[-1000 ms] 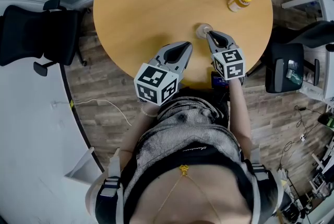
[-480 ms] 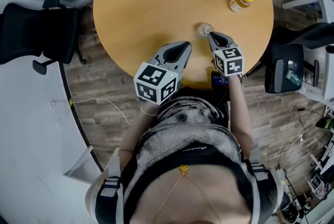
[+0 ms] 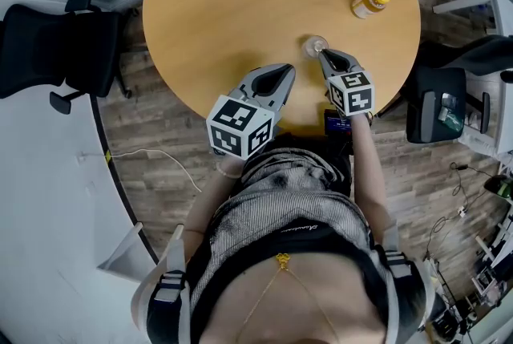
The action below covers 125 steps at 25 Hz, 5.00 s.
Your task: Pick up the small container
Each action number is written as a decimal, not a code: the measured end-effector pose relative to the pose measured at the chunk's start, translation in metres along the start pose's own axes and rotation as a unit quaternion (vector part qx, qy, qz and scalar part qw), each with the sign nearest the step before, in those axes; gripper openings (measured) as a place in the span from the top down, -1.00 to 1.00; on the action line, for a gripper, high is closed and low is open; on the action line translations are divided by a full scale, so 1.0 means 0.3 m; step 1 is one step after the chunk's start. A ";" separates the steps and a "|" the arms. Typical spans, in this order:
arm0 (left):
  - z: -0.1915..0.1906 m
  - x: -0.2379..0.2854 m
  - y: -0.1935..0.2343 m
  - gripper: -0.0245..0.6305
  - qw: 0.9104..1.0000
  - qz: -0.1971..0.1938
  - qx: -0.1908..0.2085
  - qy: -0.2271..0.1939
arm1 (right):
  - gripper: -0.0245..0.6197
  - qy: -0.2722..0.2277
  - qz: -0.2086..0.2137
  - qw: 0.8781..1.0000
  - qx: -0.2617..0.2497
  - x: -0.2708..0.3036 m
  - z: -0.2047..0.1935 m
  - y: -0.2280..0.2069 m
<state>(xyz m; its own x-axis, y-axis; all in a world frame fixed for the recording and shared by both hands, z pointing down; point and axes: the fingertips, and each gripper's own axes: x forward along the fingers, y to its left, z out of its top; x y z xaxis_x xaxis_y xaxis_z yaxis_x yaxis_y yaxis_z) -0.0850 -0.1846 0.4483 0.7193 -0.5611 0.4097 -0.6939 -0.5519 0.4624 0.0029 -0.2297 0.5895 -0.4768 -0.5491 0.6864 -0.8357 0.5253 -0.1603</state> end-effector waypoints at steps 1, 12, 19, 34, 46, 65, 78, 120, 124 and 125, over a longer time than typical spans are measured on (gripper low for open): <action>0.000 -0.001 0.001 0.86 1.000 0.000 0.000 0.000 | 0.80 0.001 0.000 1.000 0.000 0.000 0.000 0.000; -0.012 0.007 -0.003 0.86 1.000 -0.003 -0.003 0.006 | 0.80 0.008 0.006 1.000 -0.003 0.002 -0.012 0.004; -0.020 0.012 -0.007 0.86 1.000 -0.003 -0.005 0.008 | 0.80 0.008 0.000 1.000 -0.004 -0.005 -0.018 -0.008; -0.034 0.016 0.004 0.86 1.000 -0.005 -0.011 0.014 | 0.47 0.010 -0.008 1.000 -0.002 0.007 -0.037 -0.020; -0.045 0.010 0.027 0.86 1.000 -0.003 -0.016 0.024 | -0.01 0.040 -0.016 0.999 -0.017 0.080 -0.072 -0.017; -0.047 0.037 0.085 0.86 0.999 0.012 -0.032 0.035 | -0.12 0.036 -0.022 0.999 -0.015 0.239 -0.099 -0.030; -0.049 0.044 0.097 0.86 0.999 0.018 -0.036 0.034 | -0.12 0.008 0.035 0.997 -0.071 0.252 -0.092 -0.023; -0.075 -0.044 0.062 0.86 0.999 0.023 -0.020 0.025 | -0.12 -0.023 0.107 0.985 -0.131 0.090 -0.003 0.093; -0.076 -0.050 0.058 0.86 0.999 0.021 -0.019 0.024 | -0.12 -0.039 0.105 0.984 -0.136 0.039 0.044 0.116; -0.075 -0.049 0.057 0.86 0.999 0.021 -0.019 0.024 | -0.12 -0.042 0.105 0.984 -0.137 0.027 0.055 0.120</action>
<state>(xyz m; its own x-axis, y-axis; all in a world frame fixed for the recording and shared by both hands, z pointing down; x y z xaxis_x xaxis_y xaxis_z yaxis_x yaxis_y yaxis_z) -0.1067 -0.1719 0.4678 0.6914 -0.5521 0.4660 -0.7220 -0.5046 0.4733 -0.0355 -0.2260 0.5776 -0.6622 -0.4549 0.5954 -0.6161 0.7828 -0.0872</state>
